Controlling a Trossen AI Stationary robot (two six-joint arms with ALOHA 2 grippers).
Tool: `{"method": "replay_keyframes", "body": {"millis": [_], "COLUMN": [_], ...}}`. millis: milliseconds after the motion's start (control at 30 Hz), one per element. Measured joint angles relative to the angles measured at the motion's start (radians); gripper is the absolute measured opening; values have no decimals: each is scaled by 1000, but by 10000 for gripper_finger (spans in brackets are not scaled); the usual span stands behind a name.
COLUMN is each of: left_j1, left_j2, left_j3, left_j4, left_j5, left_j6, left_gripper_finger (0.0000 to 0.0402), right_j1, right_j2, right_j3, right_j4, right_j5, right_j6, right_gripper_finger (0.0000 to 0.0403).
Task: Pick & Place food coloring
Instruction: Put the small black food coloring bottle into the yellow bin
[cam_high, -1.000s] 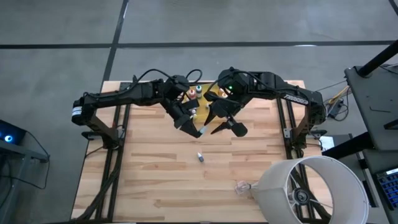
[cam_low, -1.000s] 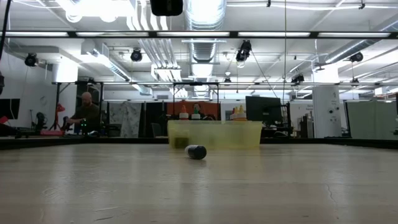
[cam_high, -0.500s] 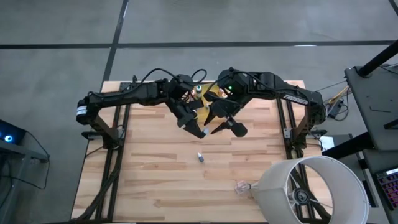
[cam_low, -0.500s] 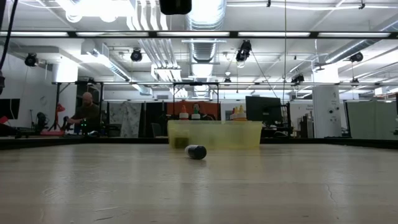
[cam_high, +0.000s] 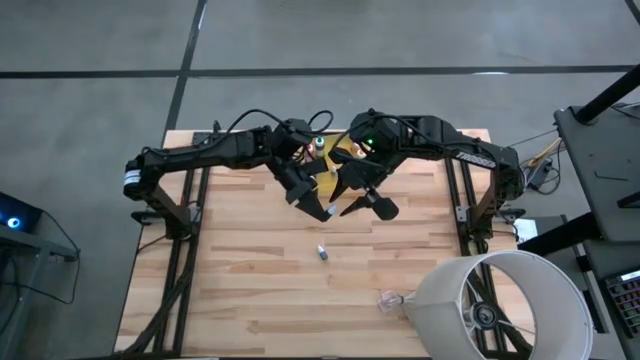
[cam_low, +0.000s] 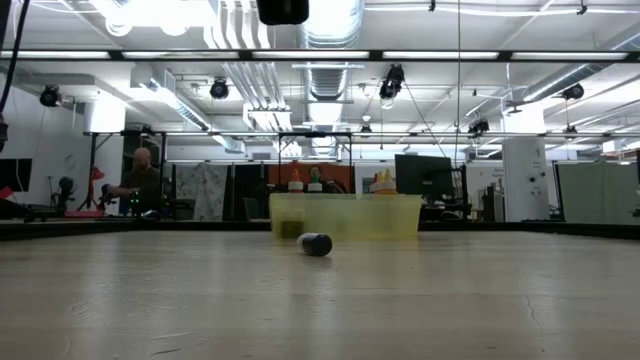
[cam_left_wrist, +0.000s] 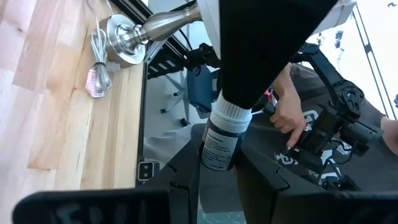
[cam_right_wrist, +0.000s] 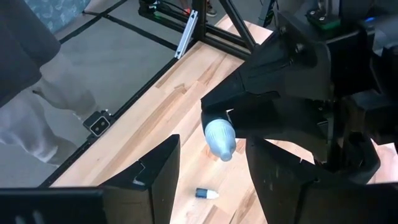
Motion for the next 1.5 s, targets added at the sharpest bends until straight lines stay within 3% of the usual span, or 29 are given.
{"method": "replay_keyframes", "body": {"millis": [567, 1500], "left_j1": [0, -1], "left_j2": [0, 0], "left_j3": [0, 0], "left_j4": [3, 1], "left_j5": [-2, 1], "left_j6": [15, 27], "left_gripper_finger": [62, 62], "right_j1": [0, 2], "right_j2": [0, 14], "right_j3": [-7, -25], "right_j4": [24, 64], "right_j5": [-44, -45], "right_j6": [13, 40], "right_gripper_finger": [170, 59]}}
